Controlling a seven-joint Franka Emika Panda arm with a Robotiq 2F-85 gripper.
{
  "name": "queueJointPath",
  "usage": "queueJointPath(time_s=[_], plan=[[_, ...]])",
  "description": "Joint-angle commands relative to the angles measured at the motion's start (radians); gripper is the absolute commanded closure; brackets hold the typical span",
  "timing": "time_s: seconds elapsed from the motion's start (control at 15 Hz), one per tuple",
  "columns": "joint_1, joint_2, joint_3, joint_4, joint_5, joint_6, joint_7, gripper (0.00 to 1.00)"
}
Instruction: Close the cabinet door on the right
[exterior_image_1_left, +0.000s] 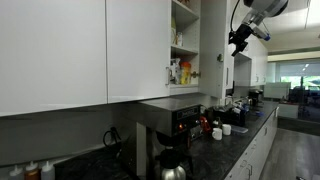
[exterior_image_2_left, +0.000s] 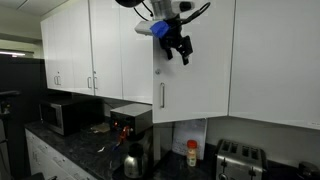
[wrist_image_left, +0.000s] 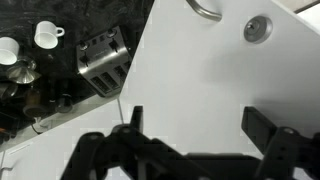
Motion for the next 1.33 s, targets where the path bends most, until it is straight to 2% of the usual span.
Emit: queueJointPath(time_s=[0.0, 0.8, 1.27], plan=[[0.011, 0.000, 0.020, -0.006, 0.037, -0.005, -0.041, 0.00], [0.070, 0.001, 0.112, -0.009, 0.002, 0.026, -0.095, 0.00], [0.095, -0.002, 0.167, -0.013, -0.060, 0.108, -0.087, 0.00]])
